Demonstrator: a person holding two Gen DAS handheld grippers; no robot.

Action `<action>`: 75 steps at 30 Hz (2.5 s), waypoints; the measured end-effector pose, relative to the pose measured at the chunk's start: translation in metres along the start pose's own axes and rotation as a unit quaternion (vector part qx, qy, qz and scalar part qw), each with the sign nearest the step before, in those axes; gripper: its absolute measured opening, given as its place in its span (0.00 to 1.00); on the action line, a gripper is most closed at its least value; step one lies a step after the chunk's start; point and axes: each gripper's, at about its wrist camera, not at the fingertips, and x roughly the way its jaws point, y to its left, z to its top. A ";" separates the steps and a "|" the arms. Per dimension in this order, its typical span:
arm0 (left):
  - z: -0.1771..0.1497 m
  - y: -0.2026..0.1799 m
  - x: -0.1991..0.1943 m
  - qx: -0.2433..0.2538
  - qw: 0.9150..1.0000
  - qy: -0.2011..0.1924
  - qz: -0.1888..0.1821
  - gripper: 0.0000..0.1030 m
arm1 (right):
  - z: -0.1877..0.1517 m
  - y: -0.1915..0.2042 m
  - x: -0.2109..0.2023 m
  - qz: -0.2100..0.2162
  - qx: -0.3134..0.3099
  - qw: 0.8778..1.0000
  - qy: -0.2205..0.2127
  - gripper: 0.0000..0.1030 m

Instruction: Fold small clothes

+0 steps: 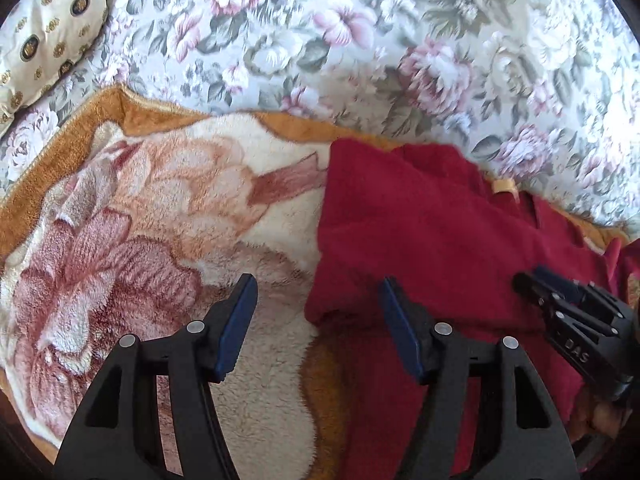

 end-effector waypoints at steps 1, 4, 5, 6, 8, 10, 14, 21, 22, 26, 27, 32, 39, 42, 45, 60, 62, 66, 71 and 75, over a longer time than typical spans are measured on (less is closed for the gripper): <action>0.000 -0.003 -0.007 0.001 1.000 -0.014 -0.010 0.63 | -0.001 -0.007 -0.014 0.006 0.018 1.000 -0.002 0.31; -0.002 -0.015 -0.023 0.011 0.998 -0.042 -0.040 0.64 | -0.029 -0.054 -0.077 0.017 0.087 0.993 -0.075 0.31; -0.003 -0.018 -0.025 0.015 0.998 -0.046 -0.048 0.64 | -0.041 -0.073 -0.094 -0.003 0.110 0.990 -0.090 0.34; -0.004 -0.023 -0.027 0.018 0.997 -0.048 -0.056 0.64 | -0.053 -0.092 -0.109 -0.024 0.136 0.985 -0.105 0.37; -0.005 -0.029 -0.026 0.023 0.996 -0.043 -0.068 0.64 | -0.081 -0.147 -0.139 -0.065 0.213 0.965 -0.136 0.39; -0.005 -0.033 -0.025 0.022 0.996 -0.037 -0.077 0.64 | -0.106 -0.208 -0.167 -0.083 0.310 0.932 -0.172 0.45; -0.005 -0.034 -0.019 0.016 0.997 -0.031 -0.069 0.64 | -0.137 -0.289 -0.181 -0.069 0.442 0.871 -0.201 0.54; -0.003 -0.030 -0.007 0.010 0.998 -0.019 -0.062 0.64 | -0.130 -0.352 -0.177 -0.045 0.512 0.823 -0.242 0.48; -0.003 -0.030 -0.007 0.011 0.998 -0.019 -0.061 0.64 | -0.127 -0.356 -0.181 -0.049 0.511 0.824 -0.240 0.44; 0.000 -0.026 -0.011 0.004 0.997 -0.026 -0.066 0.64 | -0.086 -0.325 -0.201 -0.065 0.422 0.869 -0.248 0.07; 0.002 -0.024 -0.013 -0.002 0.997 -0.030 -0.068 0.64 | -0.074 -0.307 -0.206 -0.067 0.388 0.885 -0.249 0.07; 0.008 -0.009 -0.023 -0.039 0.994 -0.048 -0.087 0.64 | -0.018 -0.181 -0.214 -0.013 0.213 0.945 -0.247 0.07; 0.014 0.015 -0.018 -0.102 0.987 -0.035 -0.122 0.64 | 0.017 -0.021 -0.113 0.098 0.099 0.978 -0.158 0.07; 0.016 0.021 -0.011 -0.114 0.984 -0.025 -0.132 0.64 | 0.020 0.030 -0.047 0.147 0.047 0.986 -0.067 0.30; 0.019 0.022 -0.006 -0.118 0.983 -0.015 -0.142 0.68 | 0.006 0.042 -0.019 0.159 0.033 0.987 -0.002 0.33; 0.030 -0.008 0.033 -0.086 0.985 0.018 -0.150 0.71 | -0.039 -0.069 -0.096 0.134 0.131 0.980 -0.063 0.37; 0.029 -0.016 0.034 -0.067 0.988 0.014 -0.138 0.61 | -0.042 -0.077 -0.102 0.130 0.139 0.979 -0.066 0.37; 0.031 -0.021 0.025 -0.049 0.991 -0.004 -0.128 0.32 | -0.046 -0.088 -0.113 0.122 0.149 0.978 -0.077 0.37; 0.034 -0.017 0.012 -0.046 0.989 -0.030 -0.138 0.10 | -0.046 -0.096 -0.124 0.113 0.157 0.977 -0.089 0.37; 0.035 -0.015 0.014 -0.046 0.989 -0.019 -0.142 0.06 | -0.046 -0.095 -0.128 0.111 0.157 0.977 -0.092 0.37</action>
